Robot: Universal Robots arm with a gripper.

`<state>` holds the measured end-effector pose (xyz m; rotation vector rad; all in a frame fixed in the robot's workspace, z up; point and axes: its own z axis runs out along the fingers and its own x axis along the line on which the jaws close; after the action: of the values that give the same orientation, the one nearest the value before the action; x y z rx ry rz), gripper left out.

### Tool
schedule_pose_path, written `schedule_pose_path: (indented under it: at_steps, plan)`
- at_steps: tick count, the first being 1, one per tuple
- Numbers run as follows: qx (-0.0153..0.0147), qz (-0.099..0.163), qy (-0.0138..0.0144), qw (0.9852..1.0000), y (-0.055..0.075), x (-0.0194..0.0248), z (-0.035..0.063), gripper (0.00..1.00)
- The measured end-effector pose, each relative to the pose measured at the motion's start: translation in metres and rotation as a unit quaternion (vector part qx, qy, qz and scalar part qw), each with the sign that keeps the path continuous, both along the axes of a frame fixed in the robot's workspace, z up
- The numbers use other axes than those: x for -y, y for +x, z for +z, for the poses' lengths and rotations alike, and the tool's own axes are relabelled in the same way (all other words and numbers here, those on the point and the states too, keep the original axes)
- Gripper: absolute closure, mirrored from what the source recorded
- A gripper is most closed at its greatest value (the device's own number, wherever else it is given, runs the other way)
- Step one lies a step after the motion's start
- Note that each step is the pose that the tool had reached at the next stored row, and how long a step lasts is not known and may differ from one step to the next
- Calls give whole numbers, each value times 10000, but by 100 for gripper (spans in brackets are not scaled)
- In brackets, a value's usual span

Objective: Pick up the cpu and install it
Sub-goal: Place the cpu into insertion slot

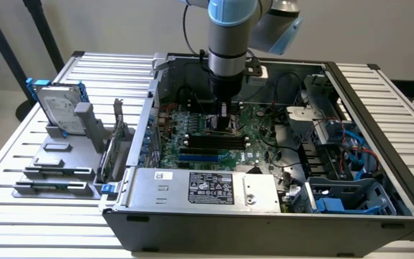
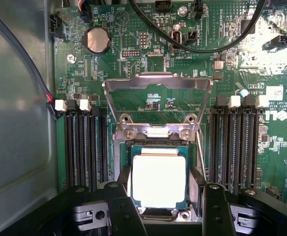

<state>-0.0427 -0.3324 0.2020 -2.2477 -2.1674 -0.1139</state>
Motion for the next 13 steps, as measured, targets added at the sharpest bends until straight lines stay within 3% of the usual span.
schedule_pose_path:
  at_steps: [13]
  plan:
    - [0, 0, -41, 10000, -5, -21, -10, 45]
